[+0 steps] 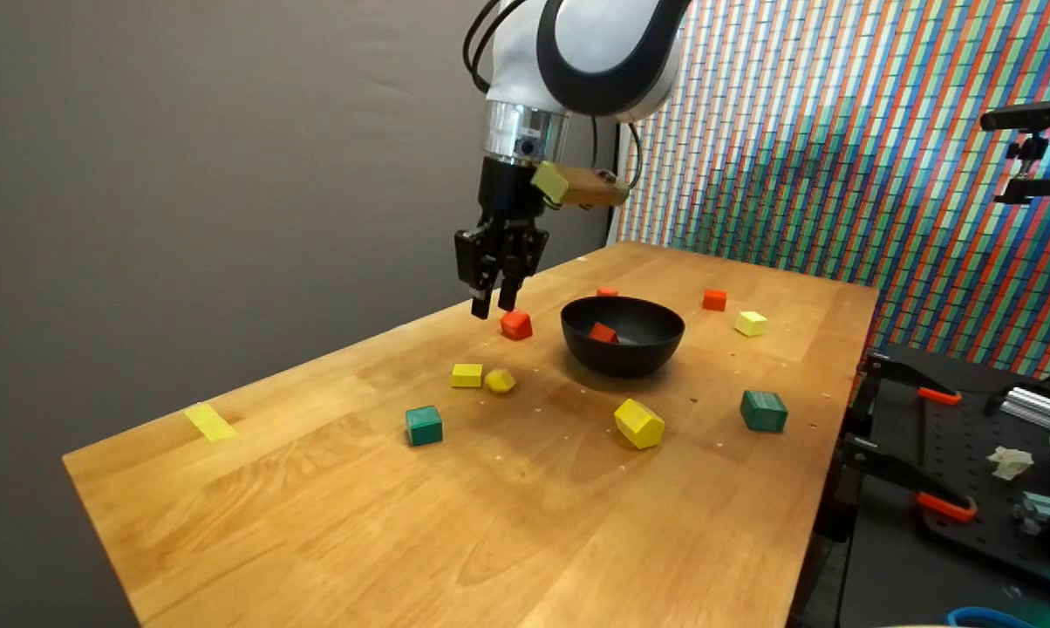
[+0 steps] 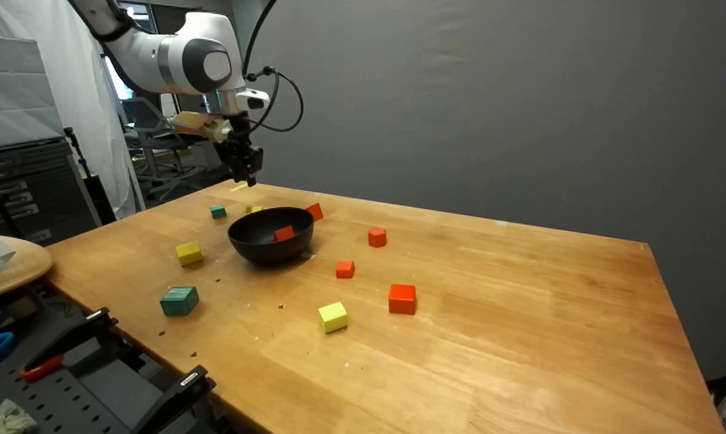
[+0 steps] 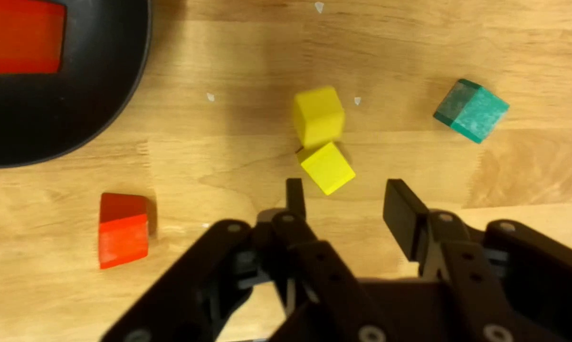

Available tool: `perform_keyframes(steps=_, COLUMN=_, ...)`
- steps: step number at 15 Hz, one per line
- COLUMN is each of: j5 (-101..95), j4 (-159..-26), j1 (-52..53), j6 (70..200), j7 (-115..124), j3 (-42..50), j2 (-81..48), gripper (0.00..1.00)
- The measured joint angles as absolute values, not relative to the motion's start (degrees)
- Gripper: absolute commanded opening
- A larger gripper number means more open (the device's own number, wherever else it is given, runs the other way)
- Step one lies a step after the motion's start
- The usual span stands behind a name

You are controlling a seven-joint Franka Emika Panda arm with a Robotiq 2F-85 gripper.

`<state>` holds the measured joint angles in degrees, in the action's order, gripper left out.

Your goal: Remove the objects from the bowl and place them on the table one by one

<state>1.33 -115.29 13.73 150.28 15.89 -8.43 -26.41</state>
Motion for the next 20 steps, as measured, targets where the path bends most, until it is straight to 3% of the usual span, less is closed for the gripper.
perform_keyframes(steps=3, j5=-1.51, j4=-111.86, j1=14.71, j6=150.35, j7=15.80, j3=-6.52, j2=-29.91, gripper=1.00)
perform_keyframes(steps=9, j5=-1.99, j4=-113.00, j1=14.68, j6=144.20, j7=15.37, j3=-4.21, j2=-24.81, gripper=1.00)
perform_keyframes(steps=15, j5=-0.40, j4=-126.66, j1=11.19, j6=142.01, j7=16.74, j3=-1.91, j2=-11.97, gripper=1.00)
perform_keyframes(steps=20, j5=4.19, j4=-133.60, j1=6.79, j6=142.02, j7=13.21, j3=-1.96, j2=-11.38, gripper=1.00)
